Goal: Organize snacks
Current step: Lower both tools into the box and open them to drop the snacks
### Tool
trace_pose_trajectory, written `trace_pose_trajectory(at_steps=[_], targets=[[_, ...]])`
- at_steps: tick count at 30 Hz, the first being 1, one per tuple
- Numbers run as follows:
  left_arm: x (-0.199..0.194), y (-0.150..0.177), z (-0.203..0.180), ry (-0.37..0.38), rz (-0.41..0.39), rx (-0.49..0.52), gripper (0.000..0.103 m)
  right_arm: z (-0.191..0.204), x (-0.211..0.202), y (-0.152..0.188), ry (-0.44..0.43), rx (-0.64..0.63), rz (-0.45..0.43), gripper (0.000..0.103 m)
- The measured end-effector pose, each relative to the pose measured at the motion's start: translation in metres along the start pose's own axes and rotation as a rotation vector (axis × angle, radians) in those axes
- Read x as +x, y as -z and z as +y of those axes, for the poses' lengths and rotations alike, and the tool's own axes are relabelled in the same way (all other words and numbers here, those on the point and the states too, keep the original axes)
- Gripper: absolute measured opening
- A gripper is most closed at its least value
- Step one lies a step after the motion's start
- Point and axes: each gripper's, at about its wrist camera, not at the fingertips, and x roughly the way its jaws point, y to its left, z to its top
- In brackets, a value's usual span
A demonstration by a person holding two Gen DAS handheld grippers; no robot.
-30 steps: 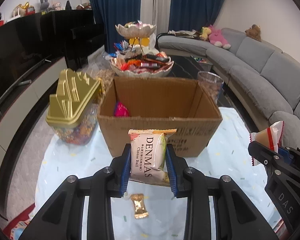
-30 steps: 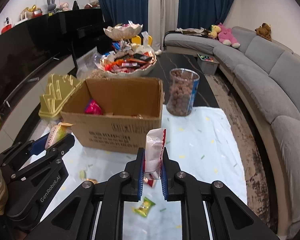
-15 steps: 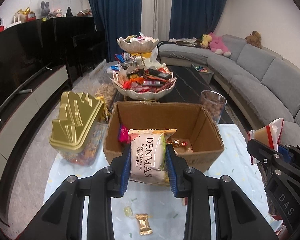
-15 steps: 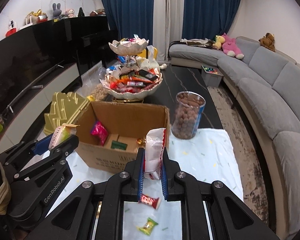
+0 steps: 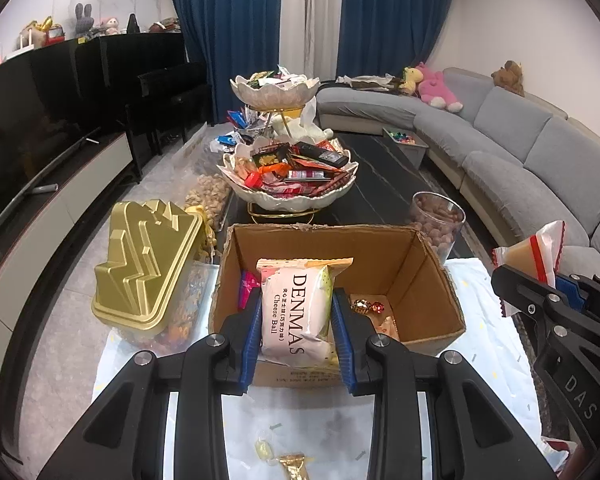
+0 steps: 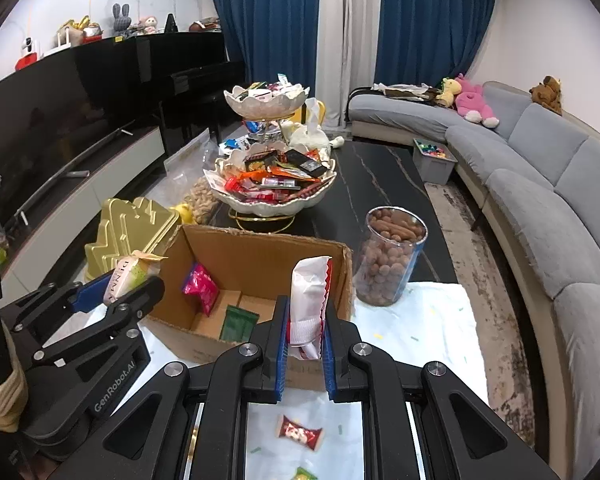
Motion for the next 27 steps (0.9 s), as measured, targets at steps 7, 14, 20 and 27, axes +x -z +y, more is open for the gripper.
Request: trace_pose_trajectory(at_steps=[7,14,20,27], targets=[[0.014,-0.010,0.003,-0.003,0.004,0.009,0.033,0.001,0.014,-0.011,-0.011,-0.012,0.011,0.016],[0.032,-0.019,0.007,0.002,0.018,0.015,0.033,0.002,0.028,-0.021,-0.025,-0.020,0.020,0.016],[0.049,-0.025,0.012,0.006,0.033,0.011,0.033,0.004,0.048,-0.027,-0.032,-0.028,0.045,0.016],[0.069,-0.024,0.015,0.018,0.063,0.004,0.033,0.004,0.071,-0.027,-0.042,-0.033,0.084,0.016]])
